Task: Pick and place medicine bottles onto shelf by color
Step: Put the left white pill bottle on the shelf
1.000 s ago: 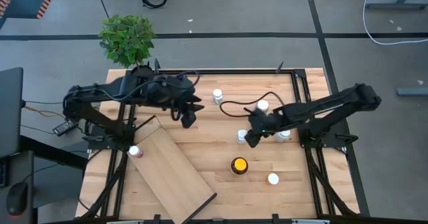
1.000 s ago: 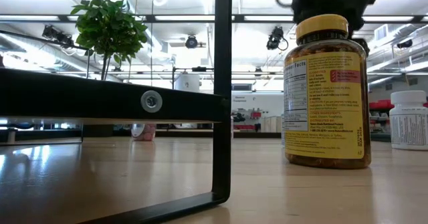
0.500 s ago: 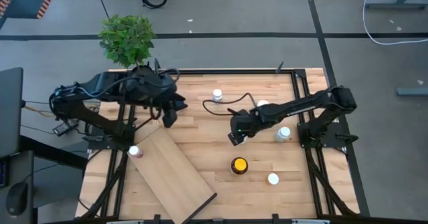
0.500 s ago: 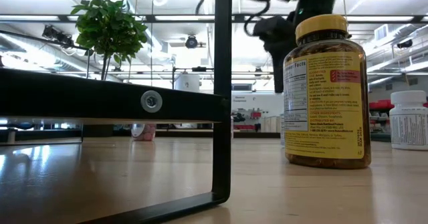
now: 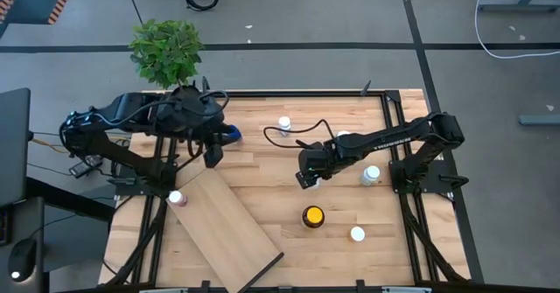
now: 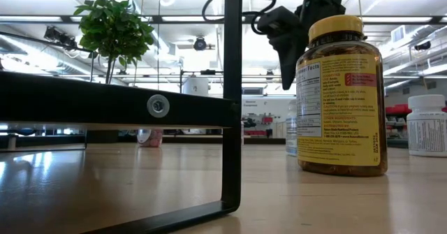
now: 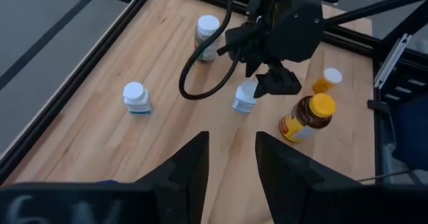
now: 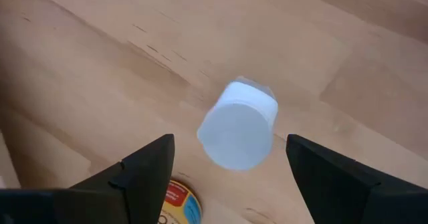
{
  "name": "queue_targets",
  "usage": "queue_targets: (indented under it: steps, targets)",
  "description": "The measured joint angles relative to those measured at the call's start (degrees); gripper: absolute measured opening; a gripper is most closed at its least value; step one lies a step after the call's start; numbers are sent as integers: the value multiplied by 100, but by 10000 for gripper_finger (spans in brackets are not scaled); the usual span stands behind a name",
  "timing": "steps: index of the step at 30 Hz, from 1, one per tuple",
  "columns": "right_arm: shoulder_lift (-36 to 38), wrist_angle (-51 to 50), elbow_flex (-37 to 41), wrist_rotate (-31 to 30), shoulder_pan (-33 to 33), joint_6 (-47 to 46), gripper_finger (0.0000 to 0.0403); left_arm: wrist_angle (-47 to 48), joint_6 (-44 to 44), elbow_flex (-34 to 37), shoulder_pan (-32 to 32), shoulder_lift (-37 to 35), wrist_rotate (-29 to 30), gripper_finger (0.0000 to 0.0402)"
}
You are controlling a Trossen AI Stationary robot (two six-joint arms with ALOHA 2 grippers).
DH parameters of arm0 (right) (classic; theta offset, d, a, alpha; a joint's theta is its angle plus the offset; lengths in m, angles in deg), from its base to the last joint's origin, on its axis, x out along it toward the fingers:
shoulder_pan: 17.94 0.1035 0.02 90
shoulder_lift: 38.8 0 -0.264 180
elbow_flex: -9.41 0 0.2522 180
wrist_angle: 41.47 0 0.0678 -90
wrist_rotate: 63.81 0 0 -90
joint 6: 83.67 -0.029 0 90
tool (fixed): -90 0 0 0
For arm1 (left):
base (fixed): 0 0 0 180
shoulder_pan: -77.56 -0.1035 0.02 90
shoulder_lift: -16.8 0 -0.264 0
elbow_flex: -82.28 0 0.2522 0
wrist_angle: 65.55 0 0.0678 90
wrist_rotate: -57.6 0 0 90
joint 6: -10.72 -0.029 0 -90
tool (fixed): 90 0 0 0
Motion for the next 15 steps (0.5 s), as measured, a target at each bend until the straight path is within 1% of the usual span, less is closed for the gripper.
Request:
queue_targets:
  steps: [8, 15]
  targets:
    - [0, -32, 0, 135, 0, -380, 289, 0, 13, 0, 201, 2, -4, 133]
    - [-165, -16, 15, 242, -26, -393, 269, -16, 175, 0, 222, 2, 0, 129]
